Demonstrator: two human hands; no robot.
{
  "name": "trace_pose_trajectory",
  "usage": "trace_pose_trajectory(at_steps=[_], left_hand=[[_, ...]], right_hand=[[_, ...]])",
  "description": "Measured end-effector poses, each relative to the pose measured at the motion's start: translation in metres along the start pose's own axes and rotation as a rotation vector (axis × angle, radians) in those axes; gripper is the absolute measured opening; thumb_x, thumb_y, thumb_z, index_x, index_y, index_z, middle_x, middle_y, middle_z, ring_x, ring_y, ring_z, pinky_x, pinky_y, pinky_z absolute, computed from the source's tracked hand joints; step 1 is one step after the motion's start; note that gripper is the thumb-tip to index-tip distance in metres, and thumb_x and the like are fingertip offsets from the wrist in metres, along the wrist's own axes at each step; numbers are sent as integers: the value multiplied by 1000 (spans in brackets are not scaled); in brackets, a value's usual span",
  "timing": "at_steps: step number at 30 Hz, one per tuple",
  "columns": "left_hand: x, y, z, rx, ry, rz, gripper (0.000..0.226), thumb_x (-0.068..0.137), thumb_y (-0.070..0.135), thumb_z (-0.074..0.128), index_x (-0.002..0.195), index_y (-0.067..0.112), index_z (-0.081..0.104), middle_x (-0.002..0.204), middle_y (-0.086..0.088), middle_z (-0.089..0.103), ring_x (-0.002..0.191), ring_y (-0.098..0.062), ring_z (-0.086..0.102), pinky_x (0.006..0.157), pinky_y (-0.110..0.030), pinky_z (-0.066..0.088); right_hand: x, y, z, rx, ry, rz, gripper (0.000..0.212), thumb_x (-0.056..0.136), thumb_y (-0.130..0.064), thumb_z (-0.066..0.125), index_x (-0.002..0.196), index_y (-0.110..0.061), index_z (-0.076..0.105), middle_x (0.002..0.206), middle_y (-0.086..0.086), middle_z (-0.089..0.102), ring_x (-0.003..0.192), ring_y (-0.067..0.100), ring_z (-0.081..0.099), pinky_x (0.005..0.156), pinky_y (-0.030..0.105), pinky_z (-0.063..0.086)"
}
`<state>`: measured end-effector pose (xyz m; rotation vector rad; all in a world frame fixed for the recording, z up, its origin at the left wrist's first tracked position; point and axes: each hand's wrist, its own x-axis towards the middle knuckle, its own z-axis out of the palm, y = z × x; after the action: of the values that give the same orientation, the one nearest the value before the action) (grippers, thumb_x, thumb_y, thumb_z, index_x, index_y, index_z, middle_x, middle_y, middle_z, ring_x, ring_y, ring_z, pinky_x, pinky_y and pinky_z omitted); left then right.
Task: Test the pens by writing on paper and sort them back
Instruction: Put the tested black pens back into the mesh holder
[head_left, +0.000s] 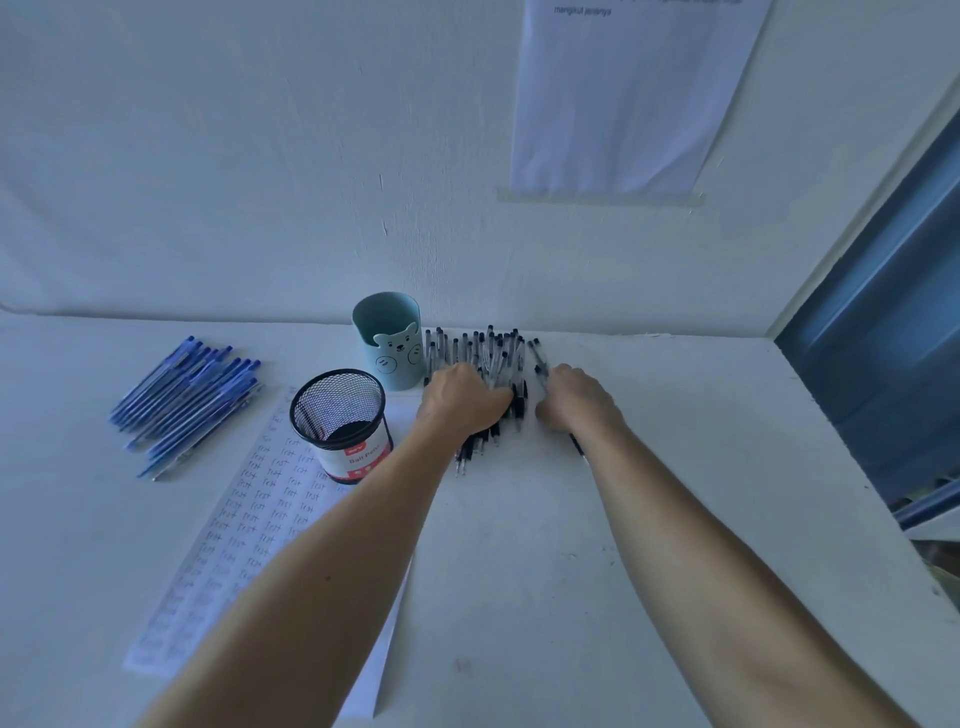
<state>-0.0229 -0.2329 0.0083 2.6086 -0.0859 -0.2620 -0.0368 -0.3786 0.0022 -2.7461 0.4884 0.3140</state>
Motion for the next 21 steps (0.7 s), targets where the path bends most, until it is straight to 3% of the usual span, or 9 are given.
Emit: trace_pose_trajectory(at_steps=[3, 5, 8, 10, 12, 15, 18, 21], left_hand=[[-9, -3, 0, -54, 6, -16, 41, 87, 35, 58, 57, 13, 41, 56, -2, 45, 52, -18, 42, 49, -24, 36], [-15, -6, -3, -107, 35, -29, 41, 86, 33, 58, 56, 13, 39, 55, -1, 43, 51, -18, 38, 50, -23, 35], [-27, -8, -8, -224, 64, -4, 37, 85, 25, 58, 56, 14, 38, 55, -2, 41, 51, -18, 36, 49, -23, 33], [-38, -8, -12, -321, 58, 31, 30, 84, 20, 56, 57, 14, 43, 51, -4, 53, 50, -17, 45, 48, -23, 38], [-48, -6, -14, -459, 22, 49, 18, 84, 15, 54, 68, 12, 49, 54, -9, 66, 44, -16, 55, 45, -23, 43], [-58, -8, -12, -586, 29, 81, 7, 89, 15, 53, 89, 9, 49, 59, -12, 65, 39, -16, 54, 40, -23, 40], [-68, -10, -13, -693, 90, 179, 15, 96, 22, 59, 94, 10, 52, 60, -12, 62, 41, -18, 53, 42, -27, 43], [-77, -13, -22, -816, 238, 249, 21, 94, 25, 66, 87, 9, 55, 56, -10, 58, 41, -18, 51, 42, -28, 44]], right_hand=[[-10, 5, 8, 34, 88, -12, 27, 91, -7, 46, 118, -2, 53, 123, 16, 56, 110, 35, 56, 77, 33, 39], [-14, 8, 11, 77, 111, -16, 27, 91, -8, 43, 116, -3, 52, 122, 16, 55, 110, 36, 55, 77, 34, 37], [-21, 14, 11, 178, 119, -23, 14, 92, -8, 40, 105, -9, 46, 111, 16, 55, 92, 34, 51, 73, 34, 38], [-26, 17, 11, 294, 139, -33, 12, 92, -6, 41, 103, -9, 43, 100, 13, 54, 85, 32, 49, 70, 34, 38], [-32, 19, 13, 495, 188, -59, 13, 95, -9, 42, 107, -8, 47, 100, 11, 61, 87, 31, 55, 68, 33, 39], [-50, 14, 15, 783, 289, -113, 18, 101, -30, 52, 102, -12, 51, 89, 6, 68, 79, 20, 65, 60, 27, 43], [-74, 1, 15, 921, 353, -172, 33, 94, -43, 63, 76, -18, 52, 61, -10, 53, 54, 5, 50, 48, 17, 35], [-91, -15, 19, 1045, 351, -218, 48, 95, -37, 64, 57, -19, 42, 42, -13, 38, 40, 5, 34, 45, 20, 29]])
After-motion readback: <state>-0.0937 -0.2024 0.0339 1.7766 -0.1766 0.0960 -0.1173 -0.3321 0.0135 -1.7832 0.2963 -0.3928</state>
